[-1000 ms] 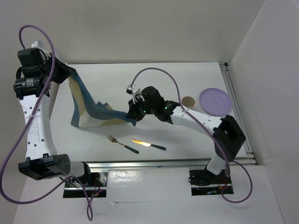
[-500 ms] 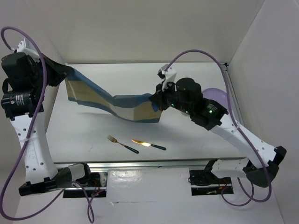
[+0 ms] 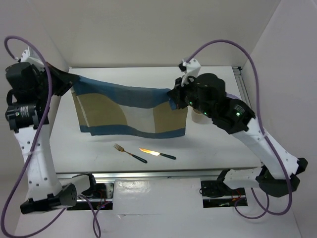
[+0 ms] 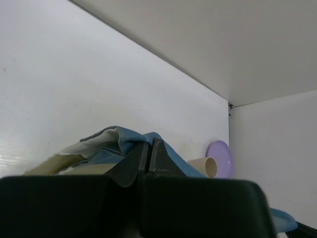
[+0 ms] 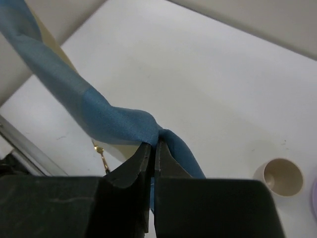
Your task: Set the dinner table for one person
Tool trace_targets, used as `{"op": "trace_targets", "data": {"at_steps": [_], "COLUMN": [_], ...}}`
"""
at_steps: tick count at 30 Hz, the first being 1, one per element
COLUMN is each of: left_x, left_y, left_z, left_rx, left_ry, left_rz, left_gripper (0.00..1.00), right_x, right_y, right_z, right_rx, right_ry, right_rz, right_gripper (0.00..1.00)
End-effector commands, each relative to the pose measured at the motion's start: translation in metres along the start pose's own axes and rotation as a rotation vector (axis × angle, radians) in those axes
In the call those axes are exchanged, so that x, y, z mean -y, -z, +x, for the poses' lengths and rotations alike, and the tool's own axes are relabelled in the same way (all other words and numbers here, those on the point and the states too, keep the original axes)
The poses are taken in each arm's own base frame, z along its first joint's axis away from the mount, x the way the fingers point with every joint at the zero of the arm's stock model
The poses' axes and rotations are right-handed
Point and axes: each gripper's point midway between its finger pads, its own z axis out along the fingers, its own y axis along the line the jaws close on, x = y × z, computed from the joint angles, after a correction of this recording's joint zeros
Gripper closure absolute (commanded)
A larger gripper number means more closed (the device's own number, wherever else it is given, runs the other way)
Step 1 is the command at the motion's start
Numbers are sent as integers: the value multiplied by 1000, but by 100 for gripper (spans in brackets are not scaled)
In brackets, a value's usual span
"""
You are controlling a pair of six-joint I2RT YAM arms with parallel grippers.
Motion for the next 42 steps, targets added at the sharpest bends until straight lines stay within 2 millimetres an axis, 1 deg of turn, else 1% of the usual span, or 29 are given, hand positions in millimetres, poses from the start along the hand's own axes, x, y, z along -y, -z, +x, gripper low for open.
{"op": "trace_targets", "data": {"at_steps": [1, 2, 4, 5, 6, 7, 8, 10, 11, 12, 13, 14, 15, 16, 17, 19, 20, 21, 22, 23, 24, 25, 26, 28, 31, 33, 37, 41, 42], "left_x": [-29, -32, -46, -60, -69, -73, -94, -101, -108, -134, -120, -126, -148, -143, -143, -147, -153, -155, -158, -173, -168, -174, -192, -199, -228, -241, -255, -264, -265], "left_y": [-66, -80, -111, -140, -155, -170, -197, -225, -239, -266, -276, -284, -292, -294, -292, -290, -279, -273, -268, -258, -247, -240, -230, -215, -194, -185, -176, -172, -172], "left_z": [9, 15, 17, 35, 43, 39, 59, 56, 58, 84, 61, 63, 86, 82, 73, 70, 75, 78, 82, 105, 105, 114, 142, 157, 195, 217, 237, 254, 258], "left_rx": [-68, -90, -90, -150, -172, -155, -214, -209, -223, -312, -281, -311, -398, -396, -369, -339, -342, -346, -350, -407, -403, -420, -479, -495, -553, -596, -624, -672, -687], "left_ry": [74, 85, 82, 92, 95, 78, 78, 55, 35, 49, 31, 11, 23, 4, -26, -37, -53, -63, -64, -53, -61, -68, -56, -33, 9, 35, 60, 73, 79], "left_rz": [-24, -22, -72, -109, -135, -152, -203, -219, -226, -274, -249, -263, -334, -336, -350, -368, -391, -391, -404, -440, -424, -431, -468, -486, -578, -615, -657, -677, -677], "left_gripper": [100, 100, 100, 100, 100, 100, 100, 96, 78, 35, 24, 15, 6, 6, 6, 6, 12, 15, 19, 23, 30, 30, 30, 30, 27, 24, 22, 22, 23], "right_x": [19, 33, 48, 67, 77, 83, 111, 132, 154, 172, 180, 191, 203, 202, 202, 202, 199, 187, 177, 174, 159, 146, 140, 113, 87, 83, 86, 116, 119], "right_y": [-42, -66, -93, -107, -133, -147, -172, -204, -218, -245, -259, -269, -286, -288, -290, -289, -285, -276, -272, -265, -261, -250, -245, -237, -226, -221, -214, -219, -225], "right_z": [28, 41, 40, 44, 56, 60, 85, 83, 89, 134, 111, 116, 147, 131, 135, 132, 155, 145, 149, 175, 182, 197, 207, 226, 262, 284, 314, 335, 332], "right_rx": [-105, -149, -146, -158, -179, -186, -238, -213, -226, -333, -290, -310, -377, -364, -375, -359, -404, -382, -389, -437, -453, -488, -514, -569, -652, -699, -755, -782, -768], "right_ry": [74, 84, 78, 62, 63, 55, 31, 6, -11, -31, -40, -58, -83, -94, -117, -125, -142, -152, -163, -188, -227, -243, -259, -303, -339, -350, -365, -364, -358], "right_rz": [123, 157, 158, 160, 157, 126, 156, 144, 170, 192, 203, 226, 243, 244, 249, 252, 246, 225, 200, 190, 151, 129, 129, 81, 73, 100, 190, 300, 311], "right_gripper": [100, 100, 100, 100, 100, 100, 100, 100, 97, 78, 62, 45, 31, 29, 23, 23, 26, 29, 33, 38, 44, 52, 54, 57, 55, 53, 52, 52, 52]}}
